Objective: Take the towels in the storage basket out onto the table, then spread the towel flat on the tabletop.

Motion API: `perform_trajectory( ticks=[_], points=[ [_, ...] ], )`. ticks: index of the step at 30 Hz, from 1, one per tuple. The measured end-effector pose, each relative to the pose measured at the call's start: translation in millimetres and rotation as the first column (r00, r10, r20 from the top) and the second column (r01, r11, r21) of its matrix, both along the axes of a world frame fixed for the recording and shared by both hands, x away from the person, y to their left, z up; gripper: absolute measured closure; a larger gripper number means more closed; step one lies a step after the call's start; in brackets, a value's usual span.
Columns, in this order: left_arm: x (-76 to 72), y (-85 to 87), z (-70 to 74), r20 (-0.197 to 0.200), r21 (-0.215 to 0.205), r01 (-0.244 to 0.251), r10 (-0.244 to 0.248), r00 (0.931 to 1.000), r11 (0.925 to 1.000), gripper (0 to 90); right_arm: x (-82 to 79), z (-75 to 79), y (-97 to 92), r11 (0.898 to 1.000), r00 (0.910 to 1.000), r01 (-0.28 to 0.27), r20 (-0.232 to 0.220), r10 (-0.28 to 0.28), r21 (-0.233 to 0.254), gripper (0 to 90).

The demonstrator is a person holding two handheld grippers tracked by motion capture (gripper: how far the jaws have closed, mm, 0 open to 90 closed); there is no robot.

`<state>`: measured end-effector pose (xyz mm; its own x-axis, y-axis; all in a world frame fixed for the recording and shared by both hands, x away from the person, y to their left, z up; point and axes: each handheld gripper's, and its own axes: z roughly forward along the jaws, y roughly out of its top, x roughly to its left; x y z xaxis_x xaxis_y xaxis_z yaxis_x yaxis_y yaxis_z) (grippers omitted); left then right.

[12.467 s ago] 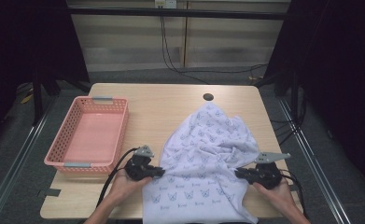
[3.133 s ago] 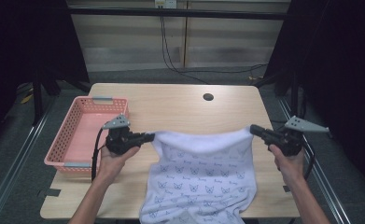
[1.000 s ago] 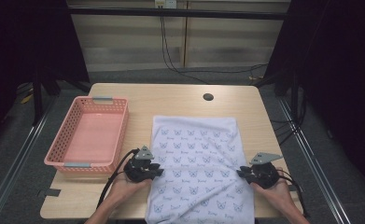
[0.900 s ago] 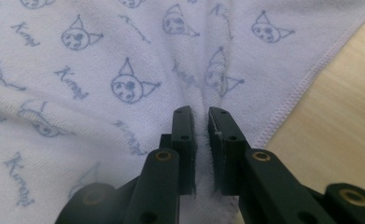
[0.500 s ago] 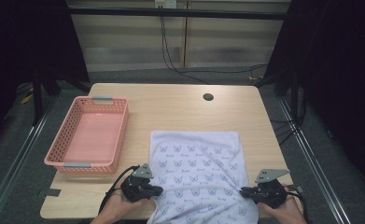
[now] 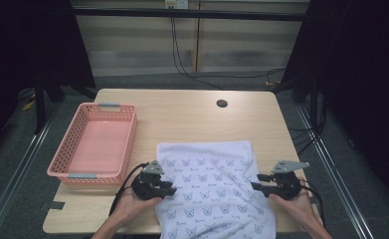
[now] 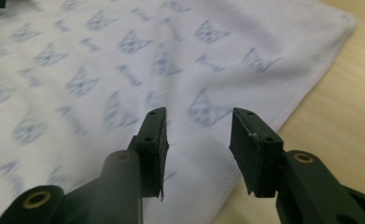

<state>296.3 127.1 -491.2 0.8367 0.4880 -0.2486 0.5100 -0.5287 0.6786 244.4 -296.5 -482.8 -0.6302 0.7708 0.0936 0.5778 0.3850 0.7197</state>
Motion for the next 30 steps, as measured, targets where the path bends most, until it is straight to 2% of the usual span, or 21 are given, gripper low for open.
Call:
perform_trajectory(
  ticks=[1, 2, 5, 6, 8, 13, 15, 20, 22, 23, 25, 28, 29, 30],
  points=[
    [3.6, 0.1, -1.8, 0.0, 0.0, -0.006, 0.006, 1.0, 1.0, 68.2, 8.9, -2.8, 0.9, 1.0, 1.0, 0.002, 0.001, -0.002, -0.003, 54.0],
    [6.6, 0.1, -3.8, 0.008, 0.02, -0.016, 0.016, 0.9998, 0.9997, 68.8, 14.1, -4.9, 1.7, 1.0, 1.0, 0.004, -0.001, -0.004, -0.008, 53.1],
    [9.7, 2.8, -7.6, 0.005, -0.001, -0.022, 0.022, 0.9997, 0.9997, 74.2, 30.5, -15.3, 6.3, 0.999, 1.0, 0.0, -0.007, -0.001, -0.048, 53.1],
    [8.8, 2.7, -7.5, 0.012, 0.004, -0.026, 0.026, 0.9996, 0.9996, 74.7, 32.2, -17.7, 7.6, 0.998, 1.0, 0.008, -0.002, -0.009, -0.07, 53.9],
    [7.4, 1.7, -7.0, 0.023, 0.014, -0.027, 0.027, 0.9994, 0.9995, 74.6, 33.7, -17.6, 7.3, 0.998, 1.0, 0.004, 0.003, -0.004, -0.067, 55.9],
    [6.3, 0.5, -7.5, 0.014, 0.004, -0.023, 0.023, 0.9996, 0.9997, 73.3, 22.2, -16.9, 2.9, 0.996, 0.9998, 0.018, 0.002, -0.018, -0.083, 57.5],
    [4.4, -3.8, -8.3, 0.011, -0.007, -0.002, 0.002, 0.9999, 1.0, 73.3, 14.7, -16.2, -2.0, 0.996, 0.9997, 0.025, -0.004, -0.026, -0.086, 57.8],
    [-6.6, -17.6, -5.5, 0.012, 0.021, 0.035, -0.035, 0.9993, 0.9992, 72.5, -0.9, -13.7, -14.0, 0.994, 0.9981, 0.054, -0.026, -0.056, -0.092, 60.4],
    [-12.4, -24.9, -4.1, 0.017, 0.038, 0.063, -0.064, 0.9978, 0.9973, 70.9, -8.2, -13.2, -18.0, 0.994, 0.9983, 0.049, -0.027, -0.052, -0.097, 60.5],
    [-15.5, -28.0, -4.5, 0.016, 0.028, 0.069, -0.07, 0.9974, 0.9972, 70.7, -11.8, -12.5, -19.6, 0.994, 0.9978, 0.054, -0.034, -0.058, -0.096, 60.5],
    [-20.4, -29.7, -3.5, 0.01, 0.035, 0.102, -0.102, 0.9947, 0.9942, 69.5, -20.0, -11.5, -22.1, 0.994, 0.998, 0.046, -0.039, -0.05, -0.104, 60.5],
    [-21.2, -27.0, -1.7, -0.001, 0.045, 0.115, -0.115, 0.9934, 0.9924, 68.8, -26.0, -9.9, -23.0, 0.995, 0.997, 0.043, -0.06, -0.049, -0.091, 60.0],
    [-19.6, -27.3, -0.4, 0.022, 0.06, 0.097, -0.099, 0.9949, 0.9935, 67.5, -25.2, -8.6, -24.1, 0.995, 0.9975, 0.047, -0.049, -0.051, -0.086, 59.3],
    [-15.9, -27.8, 1.3, 0.042, 0.069, 0.062, -0.066, 0.997, 0.9956, 67.2, -22.7, -6.8, -25.5, 0.996, 0.9985, 0.05, -0.018, -0.052, -0.068, 61.3]
  ],
)
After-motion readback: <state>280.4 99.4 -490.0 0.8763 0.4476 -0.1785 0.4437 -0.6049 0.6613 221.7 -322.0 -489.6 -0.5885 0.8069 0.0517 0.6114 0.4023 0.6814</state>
